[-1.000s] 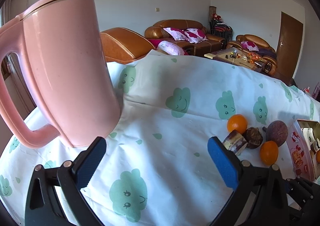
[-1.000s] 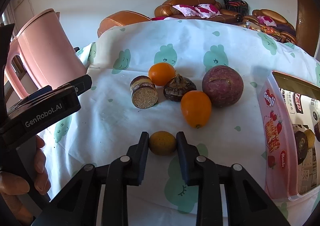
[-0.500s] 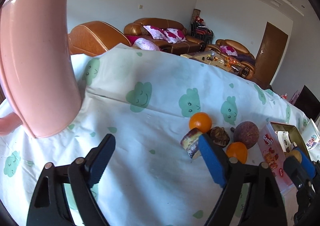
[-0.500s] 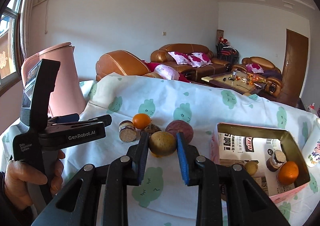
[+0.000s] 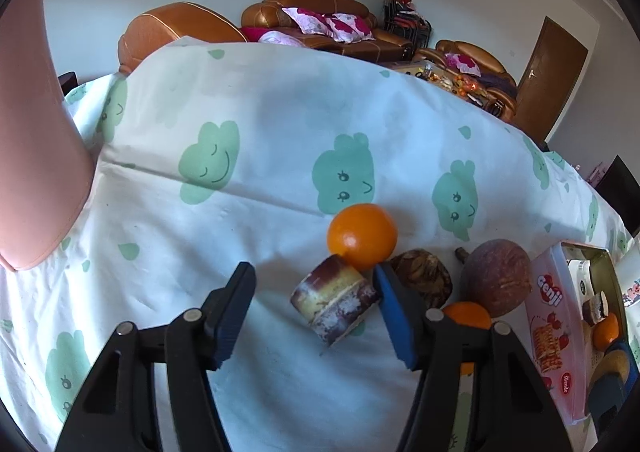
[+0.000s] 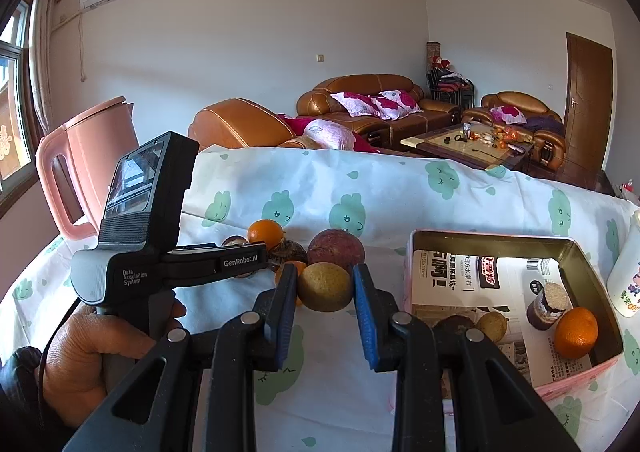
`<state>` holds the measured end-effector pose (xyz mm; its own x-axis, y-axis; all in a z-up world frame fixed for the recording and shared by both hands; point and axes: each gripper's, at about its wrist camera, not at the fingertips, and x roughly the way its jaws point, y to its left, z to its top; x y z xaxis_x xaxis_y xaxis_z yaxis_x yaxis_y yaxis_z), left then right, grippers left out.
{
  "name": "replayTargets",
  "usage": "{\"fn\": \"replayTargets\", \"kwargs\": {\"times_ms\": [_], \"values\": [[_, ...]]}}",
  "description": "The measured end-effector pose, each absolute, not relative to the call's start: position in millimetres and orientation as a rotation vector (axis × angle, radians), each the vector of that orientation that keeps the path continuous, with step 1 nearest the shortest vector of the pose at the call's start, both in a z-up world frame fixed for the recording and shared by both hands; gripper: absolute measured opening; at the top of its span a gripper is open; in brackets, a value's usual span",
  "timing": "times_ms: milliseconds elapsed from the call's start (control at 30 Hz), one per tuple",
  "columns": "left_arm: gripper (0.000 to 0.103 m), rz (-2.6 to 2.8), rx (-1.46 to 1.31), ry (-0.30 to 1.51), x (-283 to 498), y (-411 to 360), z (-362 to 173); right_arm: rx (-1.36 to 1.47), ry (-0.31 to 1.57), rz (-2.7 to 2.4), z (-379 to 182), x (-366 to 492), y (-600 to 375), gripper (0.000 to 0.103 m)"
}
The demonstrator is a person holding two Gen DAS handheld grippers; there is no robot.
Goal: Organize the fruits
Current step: 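Grasp a small brown fruit with the right tool while the left tool grasps the cut cake, then carry the brown fruit and cut cake over the tin tray and open both tools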
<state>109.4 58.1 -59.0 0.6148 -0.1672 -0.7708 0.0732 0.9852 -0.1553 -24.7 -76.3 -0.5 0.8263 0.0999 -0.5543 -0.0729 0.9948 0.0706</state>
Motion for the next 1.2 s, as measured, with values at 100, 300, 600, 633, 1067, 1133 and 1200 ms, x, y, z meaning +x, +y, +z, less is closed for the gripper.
{"fn": "replayTargets", "kwargs": {"times_ms": [100, 300, 600, 633, 1067, 1133, 1200], "values": [[0.051, -0.171, -0.129, 0.893, 109.9, 59.8, -58.9, 0.054, 0.598, 0.092, -2.3, -23.5, -76.1, 0.030], [0.042, -0.190, -0.153, 0.880, 101.4, 70.6, -56.5, 0.048, 0.592, 0.085, -3.1, -24.1, -76.0, 0.030], [0.042, -0.073, -0.140, 0.717, 60.5, 91.7, -34.5, 0.060, 0.554, 0.137, 2.7, -30.2, -75.4, 0.030], [0.042, -0.068, -0.130, 0.694, 54.8, 89.7, -31.1, 0.067, 0.549, 0.151, 4.4, -31.8, -75.2, 0.030], [0.042, -0.096, 0.009, 0.530, 6.6, 34.1, 0.6, 0.074, 0.468, 0.115, 22.8, -51.6, -104.2, 0.030], [0.042, -0.108, 0.021, 0.522, 4.2, 22.5, 2.1, 0.096, 0.466, 0.090, 23.9, -52.6, -118.3, 0.030], [0.042, -0.122, 0.030, 0.517, 3.2, 11.7, 4.0, 0.128, 0.465, 0.070, 25.1, -52.9, -135.6, 0.030]]}}
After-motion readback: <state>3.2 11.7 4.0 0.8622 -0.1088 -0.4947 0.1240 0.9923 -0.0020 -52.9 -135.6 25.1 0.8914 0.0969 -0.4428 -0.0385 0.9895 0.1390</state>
